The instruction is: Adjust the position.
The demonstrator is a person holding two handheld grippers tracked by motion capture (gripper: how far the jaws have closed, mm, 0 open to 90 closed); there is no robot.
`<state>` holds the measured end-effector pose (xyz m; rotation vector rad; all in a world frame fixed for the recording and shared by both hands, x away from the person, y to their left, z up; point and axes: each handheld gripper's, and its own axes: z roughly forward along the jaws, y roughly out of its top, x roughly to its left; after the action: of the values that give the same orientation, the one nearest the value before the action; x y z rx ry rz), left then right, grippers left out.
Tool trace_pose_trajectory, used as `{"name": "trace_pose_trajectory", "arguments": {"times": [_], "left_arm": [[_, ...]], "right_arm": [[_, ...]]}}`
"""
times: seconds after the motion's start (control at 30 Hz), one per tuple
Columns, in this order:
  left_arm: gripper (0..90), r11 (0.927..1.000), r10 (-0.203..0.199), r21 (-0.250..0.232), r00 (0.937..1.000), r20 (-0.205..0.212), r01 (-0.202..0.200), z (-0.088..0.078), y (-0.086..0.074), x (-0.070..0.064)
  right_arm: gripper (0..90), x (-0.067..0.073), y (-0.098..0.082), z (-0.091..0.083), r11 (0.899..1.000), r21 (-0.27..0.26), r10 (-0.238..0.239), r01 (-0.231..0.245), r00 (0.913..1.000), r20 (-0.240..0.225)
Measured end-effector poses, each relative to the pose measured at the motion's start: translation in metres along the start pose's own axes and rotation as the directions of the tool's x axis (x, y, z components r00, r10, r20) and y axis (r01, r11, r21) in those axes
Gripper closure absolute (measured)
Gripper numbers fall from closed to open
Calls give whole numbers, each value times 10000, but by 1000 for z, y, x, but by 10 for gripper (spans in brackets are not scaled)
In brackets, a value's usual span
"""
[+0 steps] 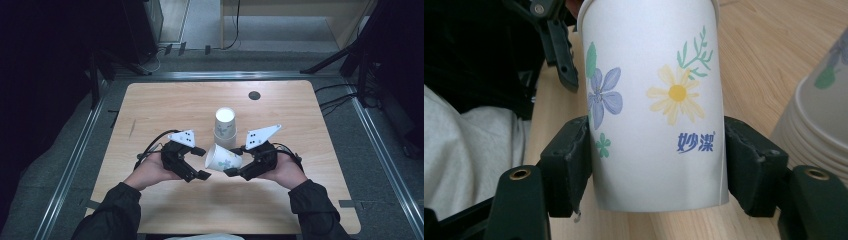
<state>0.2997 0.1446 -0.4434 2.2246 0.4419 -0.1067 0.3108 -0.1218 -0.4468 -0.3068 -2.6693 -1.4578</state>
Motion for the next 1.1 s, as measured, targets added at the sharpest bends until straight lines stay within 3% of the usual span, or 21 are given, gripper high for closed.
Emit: {"name": "trace_pose_trajectory", "arguments": {"times": [0.27, 0.4, 0.7, 0.77, 0.8, 0.83, 0.87, 1.1], "left_arm": [[157, 9948, -234, -976, 9971, 724, 304, -1, 3, 0], [164, 9911, -264, -1283, 9964, 811, 367, -2, 4, -1], [247, 9928, -40, -1191, 9977, 678, 121, -4, 5, -2], [250, 9935, -5, -1133, 9977, 679, 82, -5, 5, -2], [250, 9940, 50, -1095, 9979, 652, 21, -6, 5, -2], [250, 9951, 130, -987, 9979, 628, -67, -7, 6, -1], [250, 9966, 322, -767, 9987, 396, -290, -9, 7, -1], [250, 9979, 642, -84, 9979, -114, -643, -11, 11, 1]], "right_arm": [[337, 4, 3, 5, 9998, -174, -7, -1, 9991, -423], [336, 5, 4, 8, 9999, -172, 7, -17, 9984, -570], [336, 6, 3, 12, 10000, 38, 73, -71, 9982, -590], [306, 6, 3, 13, 9999, 107, 73, -67, 9983, -587], [247, 6, 2, 16, 9992, 360, 173, -157, 9989, -446], [247, 6, 2, 16, 9992, 360, 173, -157, 9989, -446], [240, 5, 1, 19, 9973, 701, 257, -237, 9993, -279], [240, 3, -2, 25, 9944, 1026, 253, -237, 9996, -147]]}}
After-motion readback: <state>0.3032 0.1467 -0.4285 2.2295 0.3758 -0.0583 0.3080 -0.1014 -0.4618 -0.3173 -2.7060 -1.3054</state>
